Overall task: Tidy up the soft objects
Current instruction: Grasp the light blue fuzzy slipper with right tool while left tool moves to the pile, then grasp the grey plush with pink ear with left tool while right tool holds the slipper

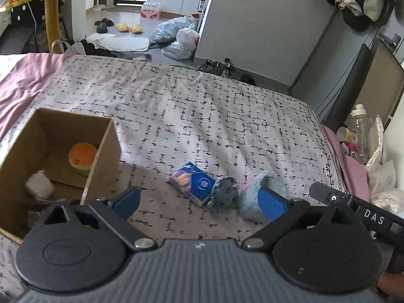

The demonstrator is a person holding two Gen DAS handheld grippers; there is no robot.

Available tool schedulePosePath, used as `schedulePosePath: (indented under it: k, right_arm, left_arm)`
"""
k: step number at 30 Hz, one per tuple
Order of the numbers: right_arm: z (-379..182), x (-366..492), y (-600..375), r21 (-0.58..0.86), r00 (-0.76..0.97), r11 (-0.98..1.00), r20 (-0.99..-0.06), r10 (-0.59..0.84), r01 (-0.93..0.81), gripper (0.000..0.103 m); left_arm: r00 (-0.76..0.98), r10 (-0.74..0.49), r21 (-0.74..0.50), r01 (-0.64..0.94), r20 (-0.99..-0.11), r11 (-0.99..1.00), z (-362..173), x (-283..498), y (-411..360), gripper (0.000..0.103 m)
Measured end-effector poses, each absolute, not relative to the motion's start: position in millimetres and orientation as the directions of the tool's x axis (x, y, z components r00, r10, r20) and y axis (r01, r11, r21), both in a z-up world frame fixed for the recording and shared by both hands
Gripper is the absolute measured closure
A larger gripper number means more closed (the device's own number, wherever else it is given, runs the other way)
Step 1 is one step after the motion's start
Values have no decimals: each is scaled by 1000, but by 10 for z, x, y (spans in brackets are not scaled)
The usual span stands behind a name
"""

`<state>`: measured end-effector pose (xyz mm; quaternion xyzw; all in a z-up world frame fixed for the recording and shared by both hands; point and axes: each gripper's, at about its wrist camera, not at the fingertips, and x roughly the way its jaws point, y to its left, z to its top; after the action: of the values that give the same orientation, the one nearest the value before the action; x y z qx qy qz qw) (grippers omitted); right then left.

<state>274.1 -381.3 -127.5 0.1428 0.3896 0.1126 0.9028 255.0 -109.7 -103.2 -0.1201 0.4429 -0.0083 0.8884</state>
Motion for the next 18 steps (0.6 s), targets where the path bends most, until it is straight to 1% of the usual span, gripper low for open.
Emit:
schedulePosePath:
  k: [4, 9, 11, 12, 14, 15, 17, 18]
  right_arm:
    - [-1324, 2832, -3871, 359, 663, 929, -674, 325, -90, 23]
    - [-1392, 2946, -3866, 363, 641, 924, -681, 354, -124, 29]
    - [-1417, 2995, -3879, 361, 636, 924, -685, 355, -127, 32]
    - [-1436, 3029, -3895, 364, 633, 923, -687, 356, -124, 35]
    - [-1474, 3091, -3940, 378, 625, 919, -691, 362, -113, 40]
    - [-1502, 3119, -3962, 389, 620, 915, -694, 367, -107, 42]
    - [-1562, 3152, -3995, 406, 609, 909, -698, 378, -99, 45]
    - [-1596, 3164, -4017, 413, 603, 906, -700, 382, -93, 47]
  left_arm:
    - [610, -119, -218, -92, -784, 972, -1105, 2649, -1194, 5]
    - [594, -146, -246, -92, -791, 965, -1237, 2804, -1286, 15]
    - [590, -155, -257, -93, -793, 962, -1296, 2854, -1320, 22]
    - [586, -159, -262, -94, -795, 960, -1324, 2874, -1336, 24]
    - [578, -166, -271, -100, -799, 957, -1393, 2913, -1369, 34]
    - [574, -167, -274, -104, -802, 956, -1433, 2927, -1389, 37]
    - [560, -173, -280, -112, -810, 953, -1516, 2959, -1423, 50]
    - [552, -175, -282, -114, -815, 953, -1551, 2976, -1440, 53]
